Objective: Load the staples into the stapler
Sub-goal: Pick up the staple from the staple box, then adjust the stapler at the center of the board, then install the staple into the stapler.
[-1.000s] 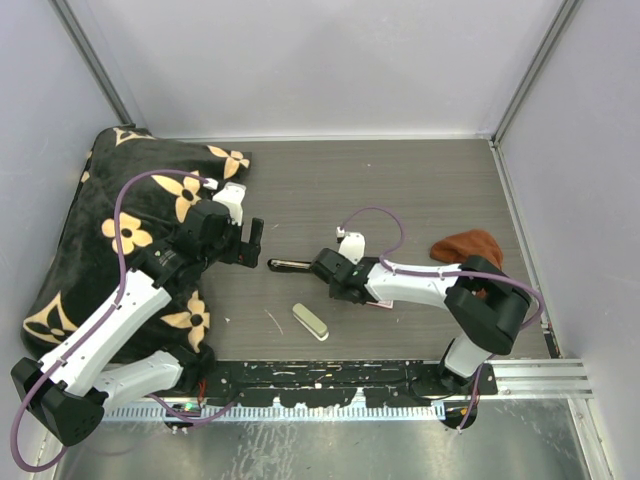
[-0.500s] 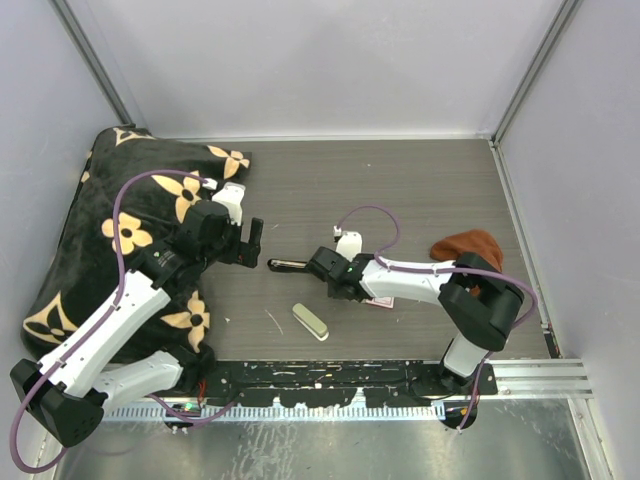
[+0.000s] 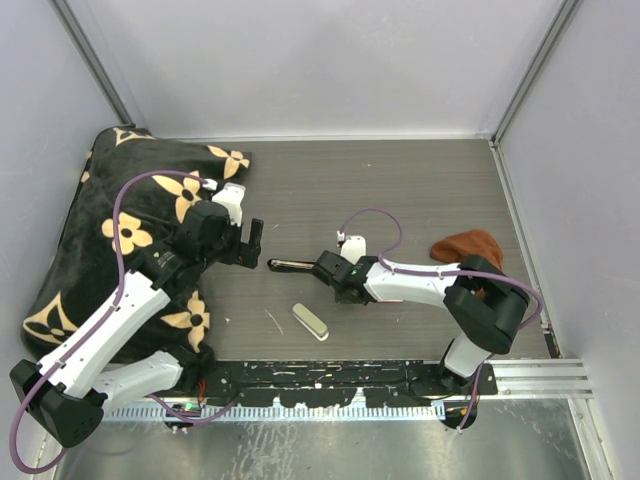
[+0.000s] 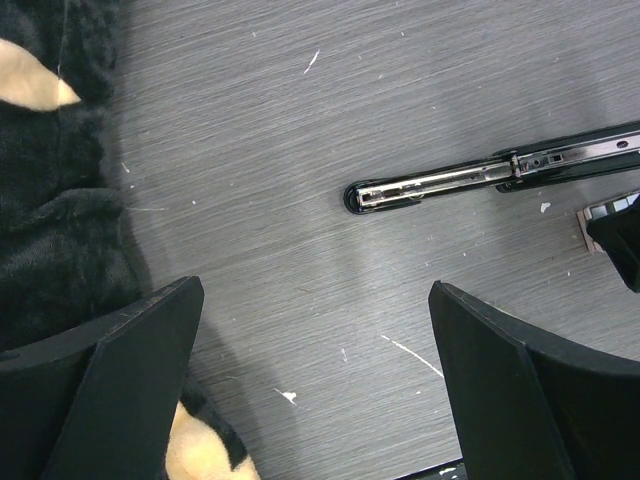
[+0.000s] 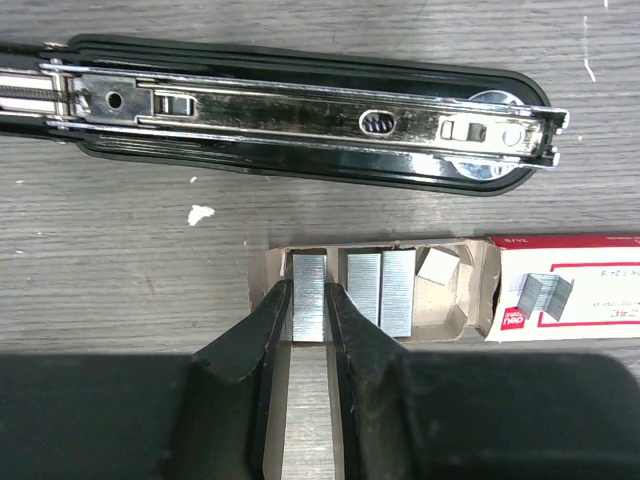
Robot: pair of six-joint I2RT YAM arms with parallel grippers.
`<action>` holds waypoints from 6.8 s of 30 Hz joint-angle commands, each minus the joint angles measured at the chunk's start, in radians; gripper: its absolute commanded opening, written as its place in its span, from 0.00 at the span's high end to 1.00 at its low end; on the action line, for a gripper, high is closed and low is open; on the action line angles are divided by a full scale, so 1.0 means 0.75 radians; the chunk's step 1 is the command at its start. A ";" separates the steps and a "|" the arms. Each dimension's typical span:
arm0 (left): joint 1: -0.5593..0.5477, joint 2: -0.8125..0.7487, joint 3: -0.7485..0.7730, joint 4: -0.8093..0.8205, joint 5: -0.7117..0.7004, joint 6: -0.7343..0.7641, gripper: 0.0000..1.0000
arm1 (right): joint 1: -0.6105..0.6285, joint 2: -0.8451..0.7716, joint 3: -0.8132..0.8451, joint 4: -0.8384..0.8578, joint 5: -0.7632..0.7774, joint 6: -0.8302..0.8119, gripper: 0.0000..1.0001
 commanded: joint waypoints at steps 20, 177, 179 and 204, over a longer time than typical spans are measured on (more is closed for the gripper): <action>0.003 -0.021 0.020 0.048 0.098 -0.136 0.02 | -0.033 -0.219 0.025 0.007 -0.090 -0.179 0.80; 0.052 0.399 -0.521 1.203 0.250 -0.231 0.02 | -0.300 0.039 0.373 -0.463 -0.572 -0.768 0.79; 0.051 0.399 -0.522 1.203 0.250 -0.233 0.02 | -0.299 0.045 0.380 -0.464 -0.571 -0.772 0.79; 0.052 0.401 -0.522 1.203 0.258 -0.233 0.02 | -0.300 0.155 0.502 -0.495 -0.516 -0.839 0.79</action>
